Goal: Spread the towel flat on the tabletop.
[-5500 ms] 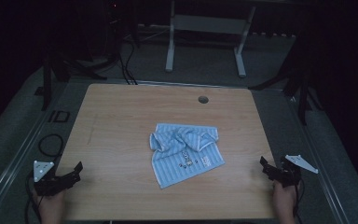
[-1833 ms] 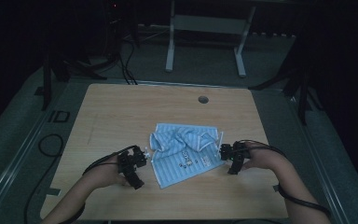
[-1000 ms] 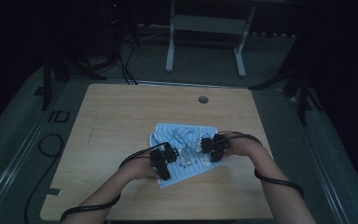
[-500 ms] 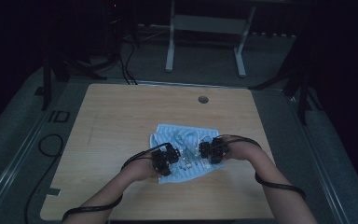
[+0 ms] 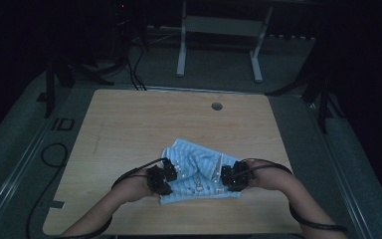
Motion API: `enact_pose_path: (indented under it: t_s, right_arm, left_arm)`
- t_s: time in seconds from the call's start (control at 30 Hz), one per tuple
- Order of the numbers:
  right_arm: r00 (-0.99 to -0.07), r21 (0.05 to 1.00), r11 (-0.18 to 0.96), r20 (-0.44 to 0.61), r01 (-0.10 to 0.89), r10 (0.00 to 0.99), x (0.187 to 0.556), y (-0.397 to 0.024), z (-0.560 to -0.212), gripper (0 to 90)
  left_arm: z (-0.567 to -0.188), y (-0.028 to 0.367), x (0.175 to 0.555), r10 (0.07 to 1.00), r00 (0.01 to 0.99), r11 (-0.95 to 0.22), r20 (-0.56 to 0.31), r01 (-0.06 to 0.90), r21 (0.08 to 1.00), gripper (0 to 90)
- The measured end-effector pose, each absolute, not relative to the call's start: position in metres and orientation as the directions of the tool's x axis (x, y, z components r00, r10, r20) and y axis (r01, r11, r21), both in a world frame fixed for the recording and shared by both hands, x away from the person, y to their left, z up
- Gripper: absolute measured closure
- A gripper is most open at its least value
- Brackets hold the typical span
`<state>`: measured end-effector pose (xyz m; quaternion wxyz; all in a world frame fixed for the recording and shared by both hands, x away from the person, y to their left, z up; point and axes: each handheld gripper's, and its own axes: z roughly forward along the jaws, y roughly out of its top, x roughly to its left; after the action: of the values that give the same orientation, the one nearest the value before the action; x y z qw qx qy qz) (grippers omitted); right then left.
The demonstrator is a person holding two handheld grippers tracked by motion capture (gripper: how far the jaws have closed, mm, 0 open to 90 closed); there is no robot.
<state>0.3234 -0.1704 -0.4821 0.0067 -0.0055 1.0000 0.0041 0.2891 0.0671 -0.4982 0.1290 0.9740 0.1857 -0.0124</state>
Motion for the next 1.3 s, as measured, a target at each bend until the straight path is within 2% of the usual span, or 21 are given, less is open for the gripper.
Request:
enact_pose_path:
  t_s: [0.23,0.43,0.53,0.57,0.63,0.67,0.7,0.8,1.0,1.23,1.27,1.3]
  right_arm:
    - [-0.997,-0.009,0.997,0.037,0.07,0.071,0.292,-0.169,-0.49,85.1]
    - [-0.995,-0.033,0.998,0.085,0.057,0.06,0.267,-0.167,-0.51,81.2]
    - [-0.992,-0.057,0.997,0.115,0.047,0.054,0.262,-0.167,-0.513,67.4]
    - [-0.993,-0.053,0.997,0.106,0.047,0.052,0.262,-0.168,-0.51,67.3]
    - [-0.995,-0.039,0.998,0.089,0.046,0.05,0.263,-0.169,-0.505,65.0]
    - [-0.995,-0.019,0.998,0.079,0.062,0.064,0.264,-0.171,-0.499,62.7]
    - [-0.996,0.04,0.995,0.027,0.087,0.086,0.269,-0.174,-0.483,59.9]
    - [-0.993,0.096,0.99,-0.037,0.106,0.11,0.276,-0.173,-0.469,54.8]
    - [-0.993,0.095,0.992,-0.08,0.083,0.09,0.282,-0.157,-0.477,48.2]
    - [-0.995,0.076,0.995,-0.08,0.062,0.068,0.283,-0.145,-0.492,46.5]
    - [-0.994,0.08,0.994,-0.077,0.069,0.075,0.284,-0.144,-0.493,47.4]
    - [-0.994,0.084,0.994,-0.076,0.073,0.079,0.285,-0.143,-0.493,54.3]
  left_arm:
    - [-0.501,0.068,0.261,0.326,0.94,-0.907,-0.1,0.341,0.248,86.0]
    - [-0.518,0.068,0.242,0.306,0.941,-0.919,-0.144,0.332,0.212,84.8]
    - [-0.517,0.074,0.24,0.318,0.935,-0.913,-0.157,0.347,0.213,76.4]
    - [-0.514,0.078,0.24,0.332,0.931,-0.907,-0.149,0.359,0.218,68.8]
    - [-0.51,0.082,0.241,0.346,0.929,-0.902,-0.133,0.368,0.227,59.5]
    - [-0.501,0.093,0.246,0.392,0.914,-0.878,-0.1,0.405,0.255,59.5]
    - [-0.498,0.097,0.248,0.41,0.908,-0.871,-0.081,0.417,0.261,51.9]
    - [-0.49,0.104,0.259,0.458,0.887,-0.841,-0.055,0.452,0.297,48.9]
    - [-0.489,0.106,0.287,0.522,0.852,-0.794,-0.042,0.504,0.339,45.9]
    - [-0.51,0.094,0.311,0.541,0.839,-0.788,-0.062,0.531,0.312,44.4]
    - [-0.514,0.092,0.313,0.541,0.838,-0.788,-0.068,0.533,0.308,44.4]
    - [-0.516,0.091,0.315,0.537,0.841,-0.792,-0.063,0.528,0.306,44.6]
